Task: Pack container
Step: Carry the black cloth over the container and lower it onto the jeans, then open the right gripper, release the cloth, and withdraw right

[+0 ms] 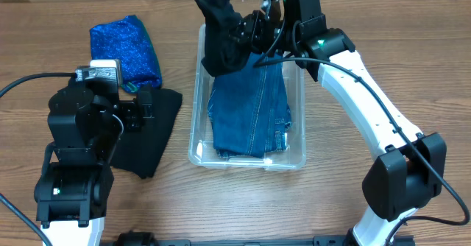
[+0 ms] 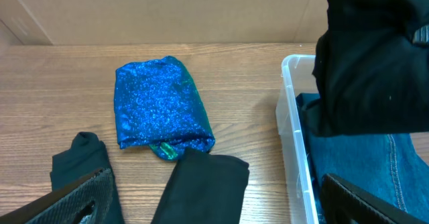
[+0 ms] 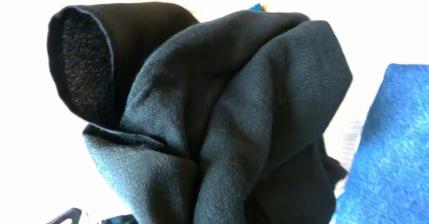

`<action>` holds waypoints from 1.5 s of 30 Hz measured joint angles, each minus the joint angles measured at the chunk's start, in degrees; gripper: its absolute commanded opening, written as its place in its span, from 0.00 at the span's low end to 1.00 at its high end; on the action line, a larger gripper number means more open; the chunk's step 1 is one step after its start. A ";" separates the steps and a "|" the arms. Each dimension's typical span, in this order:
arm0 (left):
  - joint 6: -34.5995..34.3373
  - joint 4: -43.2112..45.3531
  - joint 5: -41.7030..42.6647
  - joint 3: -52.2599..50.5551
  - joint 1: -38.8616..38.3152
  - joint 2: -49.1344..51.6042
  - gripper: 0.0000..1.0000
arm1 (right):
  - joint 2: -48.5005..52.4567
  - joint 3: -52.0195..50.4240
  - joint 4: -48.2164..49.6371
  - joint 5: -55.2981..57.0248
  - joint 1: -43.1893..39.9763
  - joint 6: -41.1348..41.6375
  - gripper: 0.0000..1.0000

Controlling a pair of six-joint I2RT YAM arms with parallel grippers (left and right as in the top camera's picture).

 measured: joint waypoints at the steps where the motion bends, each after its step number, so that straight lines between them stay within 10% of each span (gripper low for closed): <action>1: 0.00 0.00 0.00 0.00 0.00 0.00 1.00 | 0.00 0.00 0.74 -0.04 0.00 0.37 0.04; 18: 0.00 -0.17 0.00 0.00 0.00 0.00 1.00 | 10.88 -0.09 -3.13 2.05 -1.09 4.00 0.05; 21: 0.00 -0.24 0.00 0.00 0.00 0.00 1.00 | 10.88 -0.04 -5.99 3.08 -2.05 3.80 0.27; 31: 0.00 -0.46 0.00 0.00 0.00 0.00 1.00 | 10.80 -0.04 -11.21 9.97 -5.66 1.64 0.52; 40: 0.00 -0.46 0.00 0.00 0.00 0.00 1.00 | 5.05 -0.04 -15.17 23.08 -8.13 -10.78 0.54; 45: 0.00 -0.46 0.00 0.00 0.00 0.00 1.00 | -1.62 0.07 -16.46 26.18 -6.27 -20.96 0.33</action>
